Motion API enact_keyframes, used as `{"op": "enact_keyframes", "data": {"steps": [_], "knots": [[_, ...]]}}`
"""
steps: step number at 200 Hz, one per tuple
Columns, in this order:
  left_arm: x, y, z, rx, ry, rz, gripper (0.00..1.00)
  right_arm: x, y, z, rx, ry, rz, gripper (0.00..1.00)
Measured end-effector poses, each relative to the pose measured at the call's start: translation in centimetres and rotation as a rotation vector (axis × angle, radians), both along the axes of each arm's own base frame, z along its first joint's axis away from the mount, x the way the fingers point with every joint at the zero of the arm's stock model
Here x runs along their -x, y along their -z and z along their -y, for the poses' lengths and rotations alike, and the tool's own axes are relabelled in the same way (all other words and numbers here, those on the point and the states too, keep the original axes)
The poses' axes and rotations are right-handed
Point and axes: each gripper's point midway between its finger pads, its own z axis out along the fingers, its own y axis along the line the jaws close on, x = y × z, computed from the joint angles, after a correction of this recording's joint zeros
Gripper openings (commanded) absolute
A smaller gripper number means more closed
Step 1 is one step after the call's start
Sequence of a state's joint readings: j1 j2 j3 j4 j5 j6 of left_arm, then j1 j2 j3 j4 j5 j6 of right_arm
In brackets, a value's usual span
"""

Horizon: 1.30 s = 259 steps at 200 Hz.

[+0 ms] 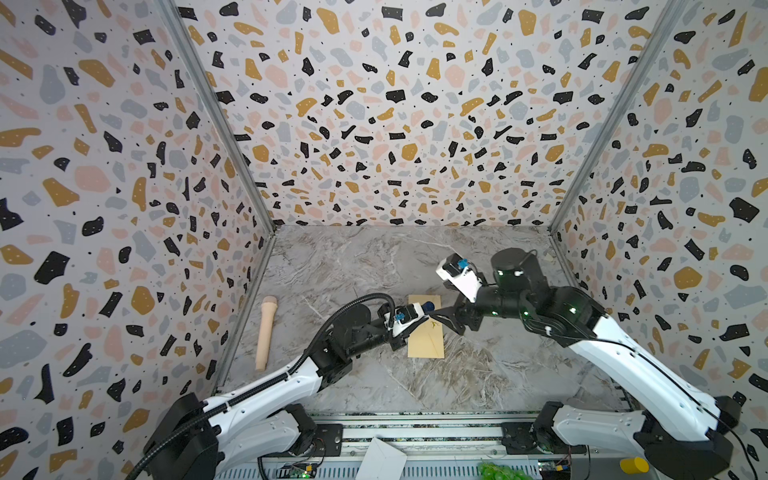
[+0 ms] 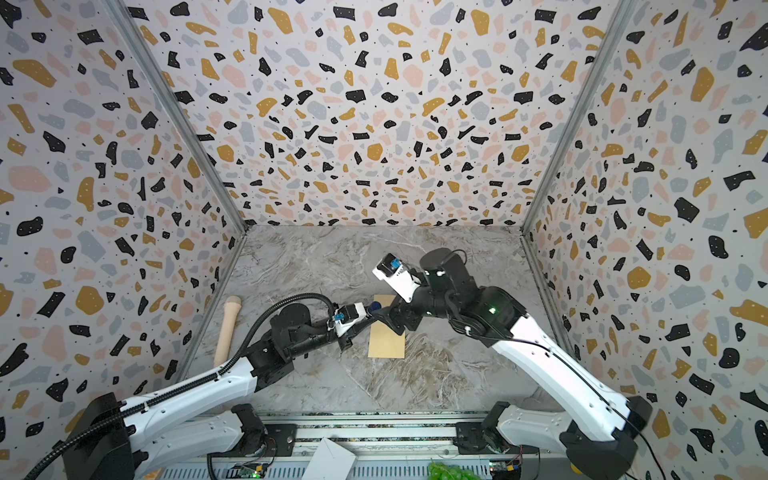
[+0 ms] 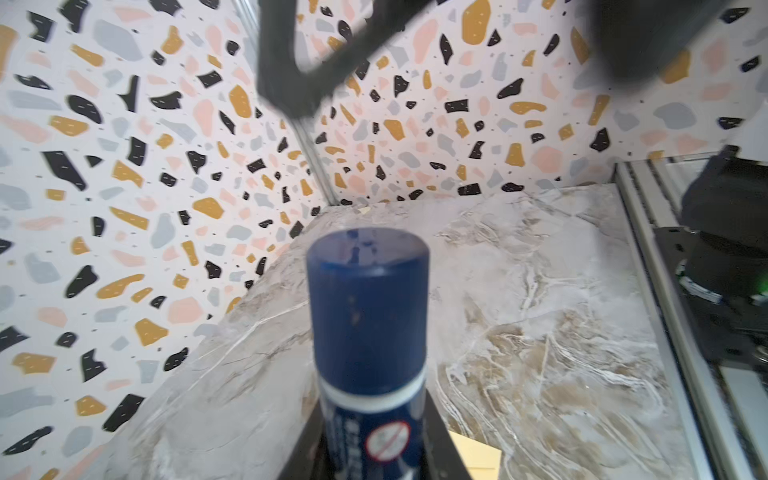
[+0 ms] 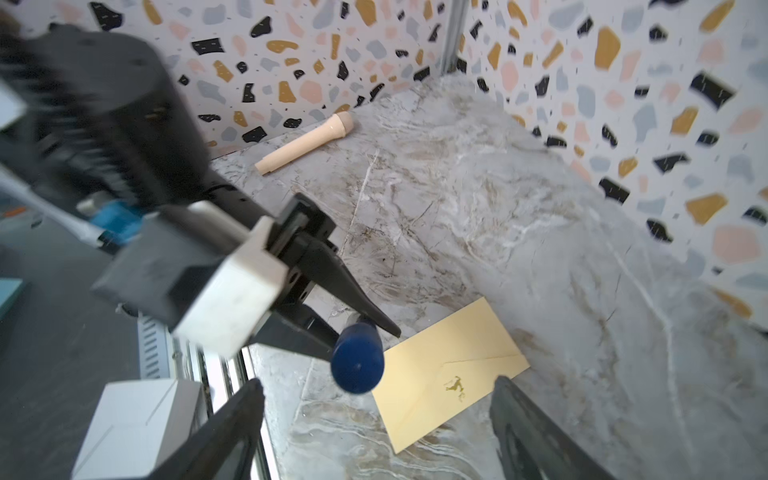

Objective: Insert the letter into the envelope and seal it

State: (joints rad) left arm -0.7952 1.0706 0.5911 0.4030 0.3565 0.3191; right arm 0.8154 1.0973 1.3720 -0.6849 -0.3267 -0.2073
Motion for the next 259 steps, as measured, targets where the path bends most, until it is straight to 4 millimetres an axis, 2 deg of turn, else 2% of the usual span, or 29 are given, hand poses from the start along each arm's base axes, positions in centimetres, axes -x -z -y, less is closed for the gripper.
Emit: {"op": "enact_keyframes", "data": {"steps": [14,30,44,57,79,102,118,140,180,224,259], "knots": [[0.6,0.6,0.7,-0.022,0.061,-0.03,0.0,1.4,-0.8,0.7,-0.002,-0.088,0.11,0.79],[1.3,1.3,1.1,-0.04,0.116,-0.056,0.0,2.6,-0.7,0.9,0.021,-0.181,0.193,0.78],[2.0,1.9,1.3,-0.054,0.159,-0.075,0.0,2.8,-0.2,0.5,0.047,-0.241,0.242,0.76],[2.5,2.2,1.4,-0.06,0.186,-0.083,0.0,2.6,0.6,0.1,0.08,-0.285,0.264,0.76],[2.9,2.1,1.5,-0.057,0.215,-0.084,0.0,1.8,3.6,-1.0,0.158,-0.345,0.247,0.74],[3.2,2.1,1.6,-0.055,0.23,-0.085,0.0,1.6,6.3,-1.2,0.221,-0.385,0.217,0.7],[3.3,2.1,1.6,-0.054,0.235,-0.085,0.0,1.7,7.0,-1.1,0.24,-0.403,0.219,0.61],[3.3,2.1,1.6,-0.054,0.235,-0.085,0.0,1.7,7.0,-1.0,0.245,-0.413,0.233,0.49],[3.3,2.1,1.6,-0.054,0.235,-0.085,0.0,1.6,6.9,-1.0,0.236,-0.418,0.234,0.36],[3.2,2.1,1.6,-0.055,0.231,-0.084,0.0,1.5,7.0,-0.9,0.219,-0.416,0.199,0.0],[2.6,1.9,1.5,-0.048,0.193,-0.087,0.0,1.1,6.9,-1.2,0.185,-0.359,0.141,0.0]]}}
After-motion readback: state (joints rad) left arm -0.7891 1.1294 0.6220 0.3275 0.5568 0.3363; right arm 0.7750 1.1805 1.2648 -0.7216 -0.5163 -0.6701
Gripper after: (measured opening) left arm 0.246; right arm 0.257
